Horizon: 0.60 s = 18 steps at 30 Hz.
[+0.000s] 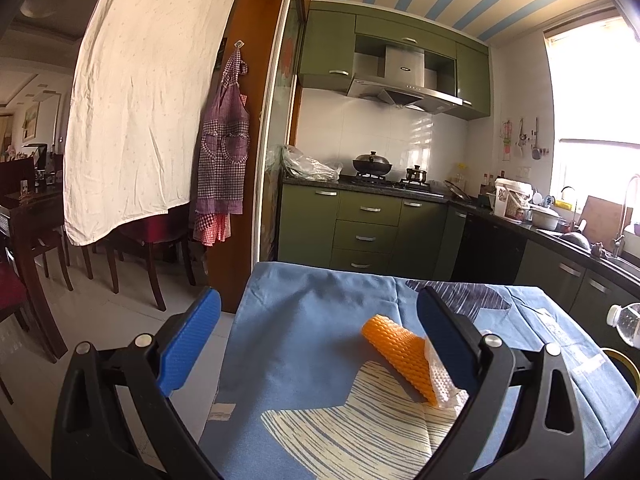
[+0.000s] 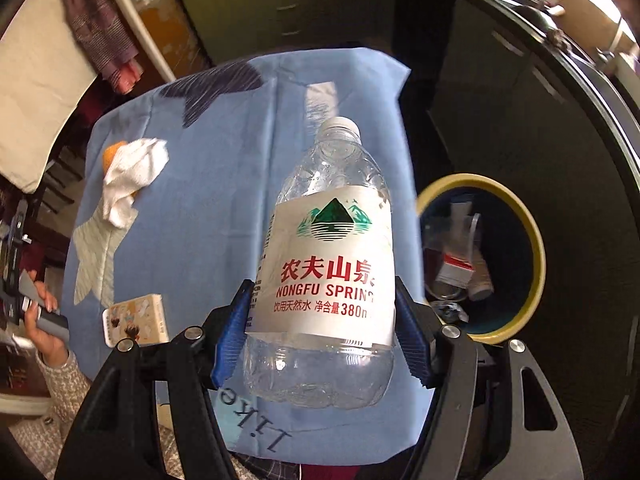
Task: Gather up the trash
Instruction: 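Lift the water bottle and carry it over the bin, then open the right gripper to drop the water bottle into the bin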
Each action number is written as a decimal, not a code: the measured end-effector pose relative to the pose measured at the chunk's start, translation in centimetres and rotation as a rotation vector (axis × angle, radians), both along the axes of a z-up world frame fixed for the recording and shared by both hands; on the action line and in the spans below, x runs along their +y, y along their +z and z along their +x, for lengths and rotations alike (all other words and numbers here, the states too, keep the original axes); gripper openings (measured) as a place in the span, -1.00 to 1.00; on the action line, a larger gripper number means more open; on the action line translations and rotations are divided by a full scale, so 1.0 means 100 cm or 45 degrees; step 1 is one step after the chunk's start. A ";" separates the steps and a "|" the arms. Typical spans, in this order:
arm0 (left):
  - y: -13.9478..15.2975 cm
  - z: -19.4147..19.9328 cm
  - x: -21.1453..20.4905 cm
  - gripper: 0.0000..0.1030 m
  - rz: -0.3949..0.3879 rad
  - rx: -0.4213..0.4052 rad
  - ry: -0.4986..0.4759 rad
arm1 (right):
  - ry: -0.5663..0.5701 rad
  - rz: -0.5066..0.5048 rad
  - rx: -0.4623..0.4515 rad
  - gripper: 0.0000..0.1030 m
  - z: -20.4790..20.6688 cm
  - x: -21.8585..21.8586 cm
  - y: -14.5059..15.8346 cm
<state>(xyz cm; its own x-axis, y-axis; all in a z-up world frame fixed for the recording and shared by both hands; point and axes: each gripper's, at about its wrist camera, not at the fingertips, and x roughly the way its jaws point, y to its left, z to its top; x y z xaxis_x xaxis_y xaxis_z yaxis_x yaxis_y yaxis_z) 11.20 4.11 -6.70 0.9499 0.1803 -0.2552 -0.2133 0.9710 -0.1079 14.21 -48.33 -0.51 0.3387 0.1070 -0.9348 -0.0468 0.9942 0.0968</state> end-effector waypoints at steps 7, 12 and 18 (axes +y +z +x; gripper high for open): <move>0.000 0.003 -0.007 0.82 0.042 0.006 -0.004 | -0.334 0.007 0.021 0.28 0.017 -0.119 -0.025; -0.003 0.005 -0.012 0.82 0.068 0.017 -0.014 | -0.487 0.026 0.103 0.27 0.027 -0.169 -0.069; -0.003 0.006 -0.021 0.82 0.110 0.021 -0.055 | -0.581 0.125 0.118 0.23 0.037 -0.196 -0.108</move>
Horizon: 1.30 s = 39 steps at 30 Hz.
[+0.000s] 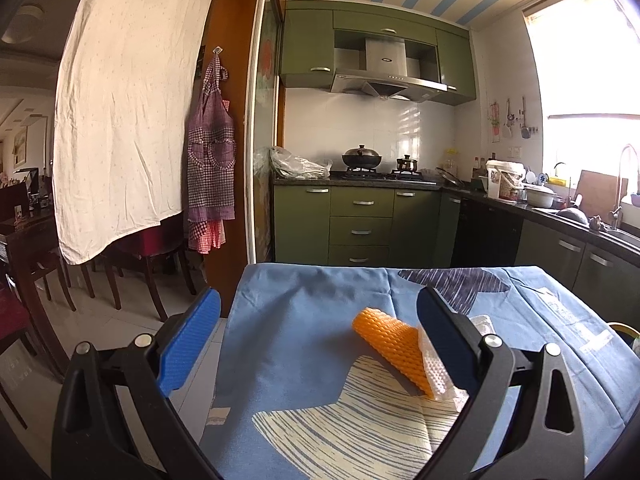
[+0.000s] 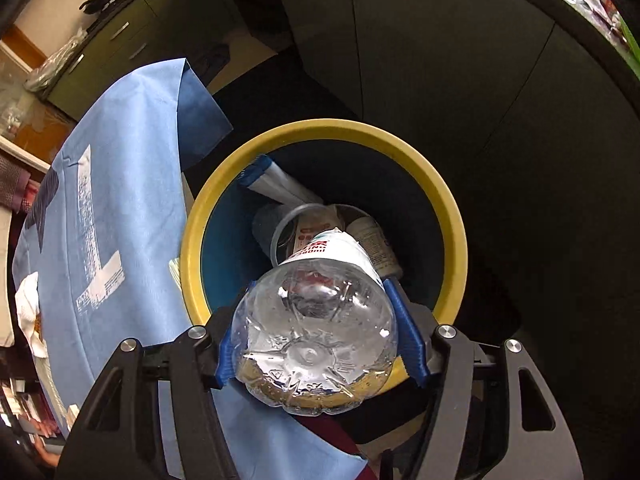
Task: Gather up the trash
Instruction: 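Open the right gripper to drop the water bottle into the bin, then grasp the cartoon-printed paper box with the left gripper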
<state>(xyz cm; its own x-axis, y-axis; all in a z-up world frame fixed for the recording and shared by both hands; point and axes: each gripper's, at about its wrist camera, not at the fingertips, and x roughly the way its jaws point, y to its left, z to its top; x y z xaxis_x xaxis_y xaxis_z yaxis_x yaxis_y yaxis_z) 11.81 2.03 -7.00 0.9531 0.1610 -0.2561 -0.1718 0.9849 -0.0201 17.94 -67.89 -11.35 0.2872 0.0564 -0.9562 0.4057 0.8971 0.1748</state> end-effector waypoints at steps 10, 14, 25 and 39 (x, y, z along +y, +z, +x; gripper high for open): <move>0.004 -0.007 -0.044 0.82 0.136 0.018 -0.274 | -0.014 -0.065 -0.164 0.36 -0.026 0.003 0.044; 0.004 -0.010 -0.059 0.82 0.173 0.042 -0.366 | -0.019 -0.036 -0.190 0.36 -0.035 0.006 0.045; -0.013 -0.009 -0.111 0.82 0.156 0.477 -1.184 | 0.201 0.200 -0.411 0.45 -0.100 0.079 0.066; -0.064 -0.016 -0.162 0.78 0.385 0.801 -1.619 | 0.358 0.283 -0.415 0.50 -0.144 0.141 0.052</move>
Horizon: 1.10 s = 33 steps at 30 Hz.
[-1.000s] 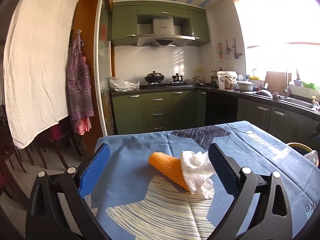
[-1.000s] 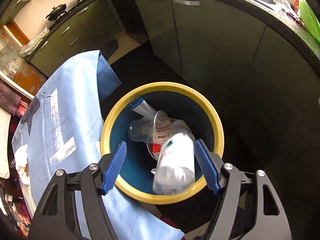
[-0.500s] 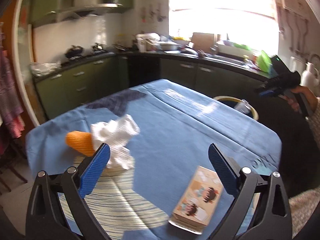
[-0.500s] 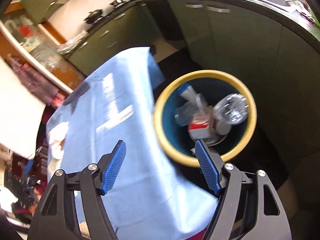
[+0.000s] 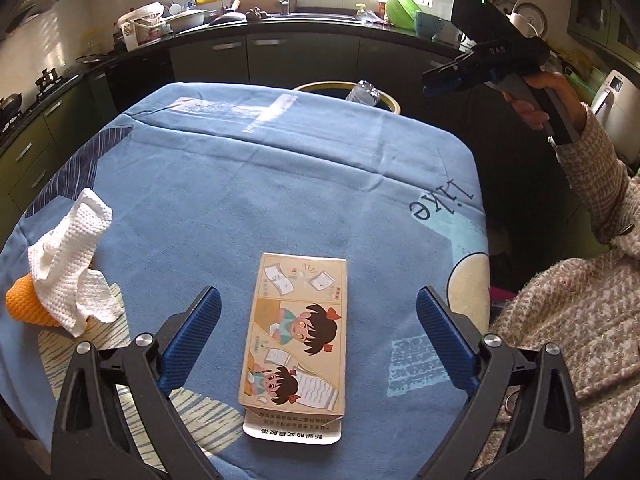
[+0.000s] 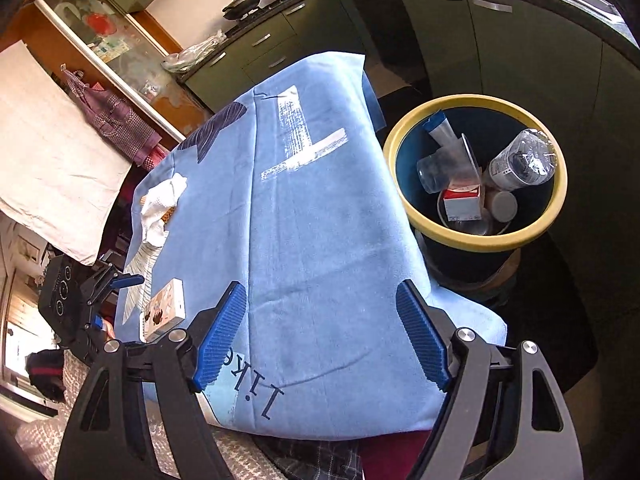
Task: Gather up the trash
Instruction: 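Grasp the cartoon-printed paper box with the left gripper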
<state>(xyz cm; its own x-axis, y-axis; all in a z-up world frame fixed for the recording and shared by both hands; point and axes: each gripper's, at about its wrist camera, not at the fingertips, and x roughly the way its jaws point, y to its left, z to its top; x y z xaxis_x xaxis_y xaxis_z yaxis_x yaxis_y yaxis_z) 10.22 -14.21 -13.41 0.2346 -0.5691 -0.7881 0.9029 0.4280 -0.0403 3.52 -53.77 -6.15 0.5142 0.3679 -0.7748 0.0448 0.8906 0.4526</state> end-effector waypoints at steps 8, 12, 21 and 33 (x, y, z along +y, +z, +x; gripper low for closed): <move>-0.021 0.000 -0.003 0.28 0.111 0.042 -0.007 | 0.039 0.018 -0.008 0.52 0.003 0.010 0.000; -0.024 -0.002 -0.001 0.09 0.131 0.039 -0.001 | 0.052 0.023 -0.012 0.53 0.003 0.013 0.001; -0.022 -0.003 -0.010 0.07 0.118 0.035 0.050 | 0.061 0.032 -0.053 0.53 -0.008 0.017 0.008; 0.047 0.024 -0.095 0.07 -0.058 0.085 -0.038 | -0.061 0.067 -0.169 0.55 -0.053 -0.026 0.023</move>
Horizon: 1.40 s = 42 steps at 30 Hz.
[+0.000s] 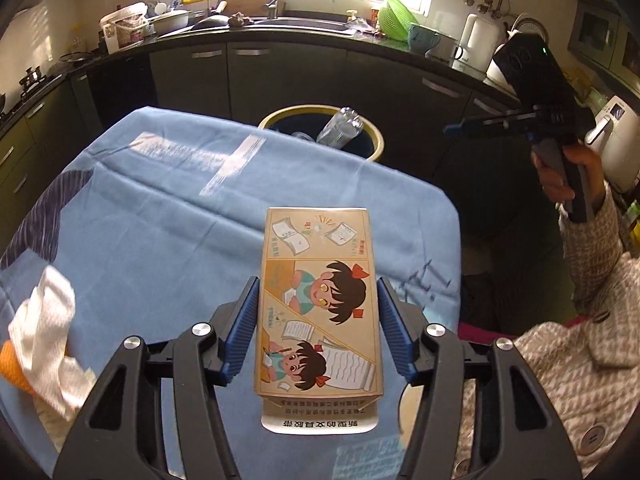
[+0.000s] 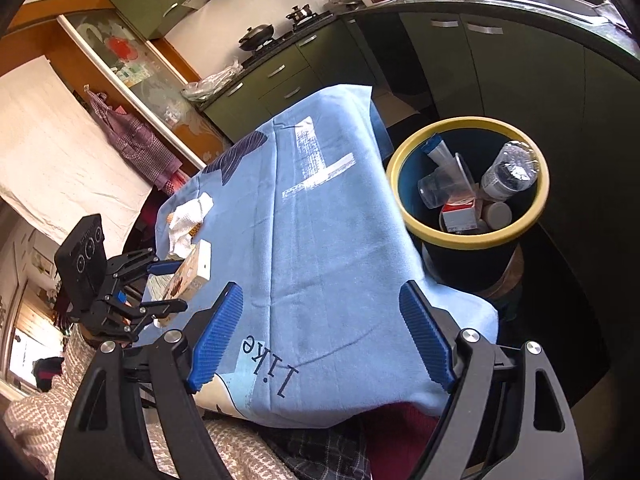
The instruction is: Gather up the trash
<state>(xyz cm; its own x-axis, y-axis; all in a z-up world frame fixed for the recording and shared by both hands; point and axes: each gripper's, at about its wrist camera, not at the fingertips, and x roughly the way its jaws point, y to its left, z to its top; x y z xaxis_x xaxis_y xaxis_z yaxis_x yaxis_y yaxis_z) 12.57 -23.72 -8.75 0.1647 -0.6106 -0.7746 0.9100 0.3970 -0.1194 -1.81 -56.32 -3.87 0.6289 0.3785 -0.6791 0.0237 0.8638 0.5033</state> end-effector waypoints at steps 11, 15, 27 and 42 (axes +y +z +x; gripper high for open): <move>-0.001 0.078 -0.210 0.08 0.024 0.096 -0.075 | -0.272 0.093 0.002 0.57 -0.062 -0.090 -0.024; -0.024 0.103 -0.267 0.09 0.080 0.112 -0.021 | -0.345 0.133 0.020 0.58 -0.079 -0.116 -0.036; 0.021 0.070 -0.164 0.40 -0.299 -0.007 0.154 | -0.258 0.110 0.062 0.59 -0.054 -0.102 -0.046; 0.030 0.015 0.186 0.57 -0.518 -0.565 1.066 | 0.341 -0.133 0.018 0.58 0.086 0.104 0.000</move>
